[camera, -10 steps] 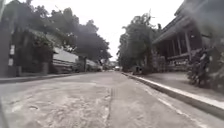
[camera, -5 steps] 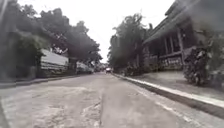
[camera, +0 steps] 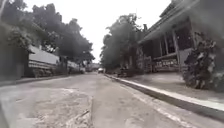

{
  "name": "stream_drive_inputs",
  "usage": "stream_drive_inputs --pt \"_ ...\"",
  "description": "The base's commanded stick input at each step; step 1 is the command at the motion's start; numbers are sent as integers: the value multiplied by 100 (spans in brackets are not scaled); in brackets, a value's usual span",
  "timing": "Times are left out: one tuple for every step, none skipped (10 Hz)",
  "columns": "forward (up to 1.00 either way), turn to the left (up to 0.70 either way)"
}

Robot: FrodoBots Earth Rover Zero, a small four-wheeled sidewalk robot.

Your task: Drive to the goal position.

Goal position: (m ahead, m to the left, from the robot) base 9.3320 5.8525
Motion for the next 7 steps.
stream_drive_inputs --pt "70 -35" --pt "70 -35" --pt "70 -35" --pt "70 -35" --pt "70 -35" --pt "70 -35" --pt "70 -35"
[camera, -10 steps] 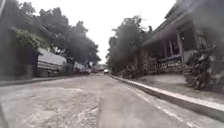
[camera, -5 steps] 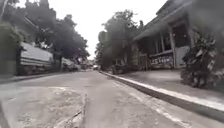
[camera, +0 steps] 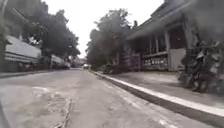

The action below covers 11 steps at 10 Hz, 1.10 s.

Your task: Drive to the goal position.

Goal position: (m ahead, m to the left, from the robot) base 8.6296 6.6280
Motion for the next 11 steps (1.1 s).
stream_drive_inputs --pt "70 -21" --pt "70 -6" --pt "70 0" --pt "70 12" --pt "70 35" --pt "70 35" --pt "70 35" --pt "70 35" --pt "70 34" --pt "70 31" --pt "70 1"
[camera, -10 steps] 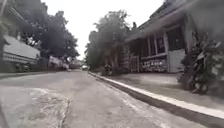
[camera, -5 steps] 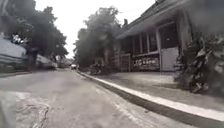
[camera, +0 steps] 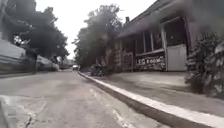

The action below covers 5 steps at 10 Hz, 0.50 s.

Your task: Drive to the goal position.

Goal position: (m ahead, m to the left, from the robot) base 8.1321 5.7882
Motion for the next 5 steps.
stream_drive_inputs --pt "70 0" --pt "70 0" --pt "70 0" --pt "70 0" --pt "70 0"
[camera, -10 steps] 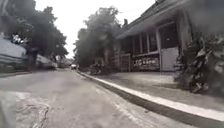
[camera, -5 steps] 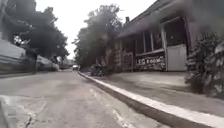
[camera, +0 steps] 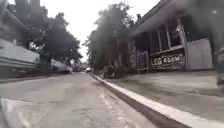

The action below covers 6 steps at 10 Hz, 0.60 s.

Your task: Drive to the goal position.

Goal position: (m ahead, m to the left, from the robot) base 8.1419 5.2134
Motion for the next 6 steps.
stream_drive_inputs --pt "70 0" --pt "70 0" --pt "70 0" --pt "69 0" --pt "68 0" --pt "69 0"
